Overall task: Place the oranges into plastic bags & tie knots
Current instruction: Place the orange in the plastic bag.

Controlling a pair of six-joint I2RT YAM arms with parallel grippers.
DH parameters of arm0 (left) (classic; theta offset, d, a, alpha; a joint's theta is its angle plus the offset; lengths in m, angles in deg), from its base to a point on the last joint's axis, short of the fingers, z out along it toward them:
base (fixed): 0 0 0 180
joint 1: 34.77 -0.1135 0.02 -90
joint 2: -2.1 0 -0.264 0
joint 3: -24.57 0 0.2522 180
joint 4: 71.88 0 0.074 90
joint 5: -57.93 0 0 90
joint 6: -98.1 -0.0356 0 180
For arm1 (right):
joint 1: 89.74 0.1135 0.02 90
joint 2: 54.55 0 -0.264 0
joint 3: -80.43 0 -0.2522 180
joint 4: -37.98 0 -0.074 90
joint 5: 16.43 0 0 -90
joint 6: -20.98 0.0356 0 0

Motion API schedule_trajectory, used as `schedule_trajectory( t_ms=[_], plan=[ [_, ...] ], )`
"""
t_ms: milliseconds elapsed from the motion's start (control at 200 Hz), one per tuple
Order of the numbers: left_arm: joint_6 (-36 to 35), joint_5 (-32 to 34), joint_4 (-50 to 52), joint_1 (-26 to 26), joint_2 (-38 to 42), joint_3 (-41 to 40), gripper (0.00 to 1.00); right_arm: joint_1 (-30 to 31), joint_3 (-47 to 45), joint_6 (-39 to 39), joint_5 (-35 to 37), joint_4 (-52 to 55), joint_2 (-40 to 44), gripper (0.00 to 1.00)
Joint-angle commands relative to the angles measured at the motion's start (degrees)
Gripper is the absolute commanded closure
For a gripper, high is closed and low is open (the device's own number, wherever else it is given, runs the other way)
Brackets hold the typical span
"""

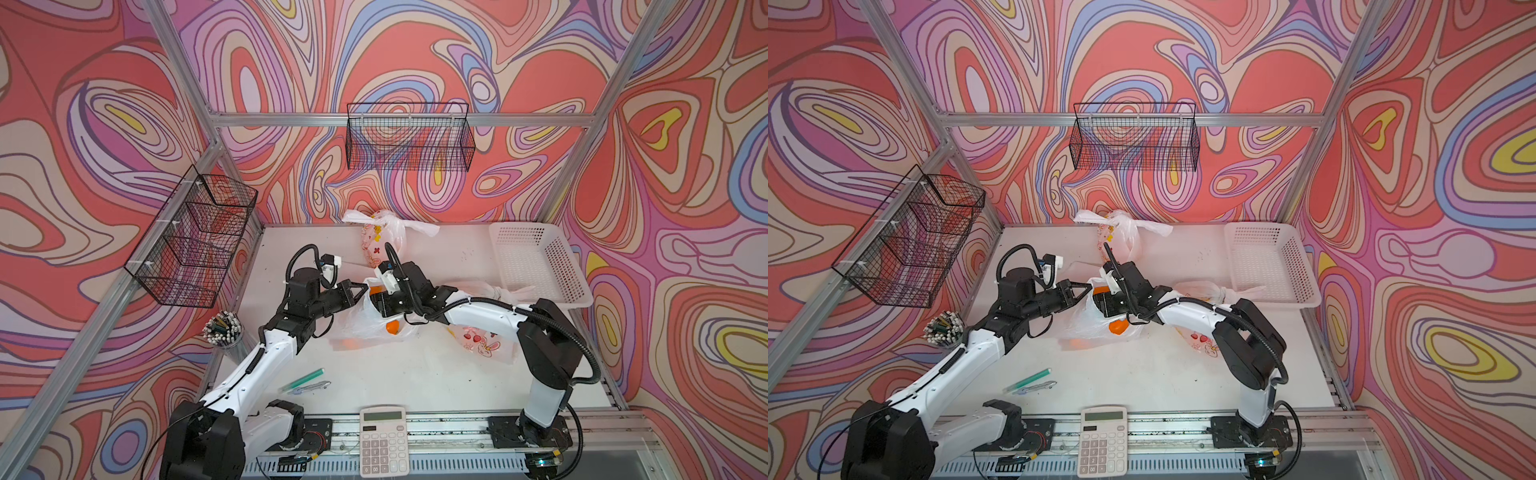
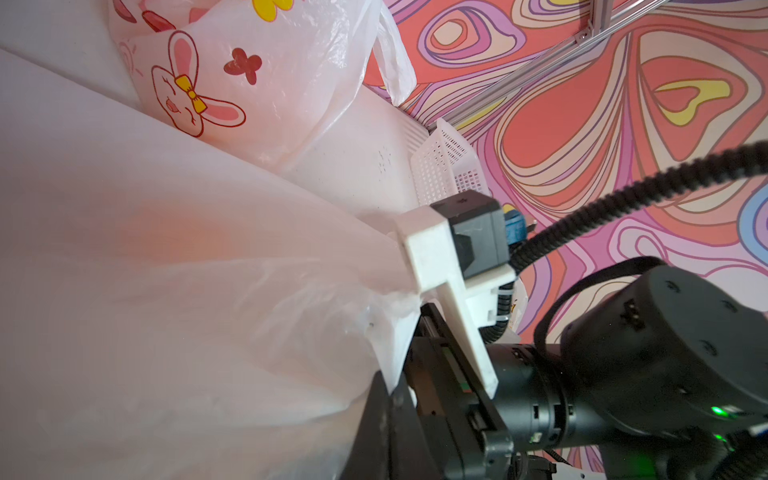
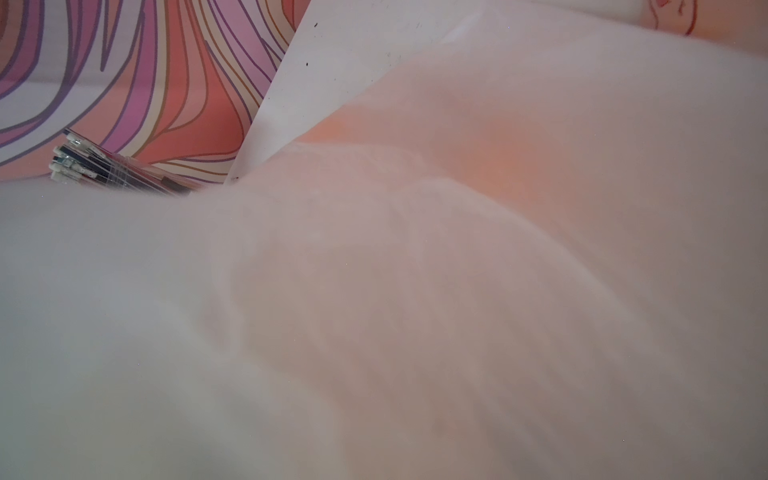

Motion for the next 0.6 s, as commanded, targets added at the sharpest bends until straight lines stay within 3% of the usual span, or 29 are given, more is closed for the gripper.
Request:
schedule_trajectory(
  t_ms=[0,165,376,466,596],
  plan=[
    [-1.2,-1.3,-0.2,-0.5,0.7,-1.2,1.0,0.1,2.0,-0.9,4.0,3.6,4.3,0.22],
    [-2.5,-3.1,-0.6,-0.4,-0.1,-2.0,1.0,0.0,2.5,-2.1,9.0,9.5,7.3,0.32],
    [-4.0,-4.3,-1.5,-0.4,-1.0,-3.2,1.0,0.0,3.3,-3.2,9.2,13.0,10.5,0.46],
    [-4.2,-3.9,-1.7,-0.4,-1.4,-3.3,1.0,-0.1,3.1,-4.4,10.7,14.2,14.4,0.44],
    [-4.0,-3.8,-2.6,-0.5,-1.5,-3.3,1.0,-1.4,1.3,-5.9,16.5,19.2,21.1,0.23]
  ],
)
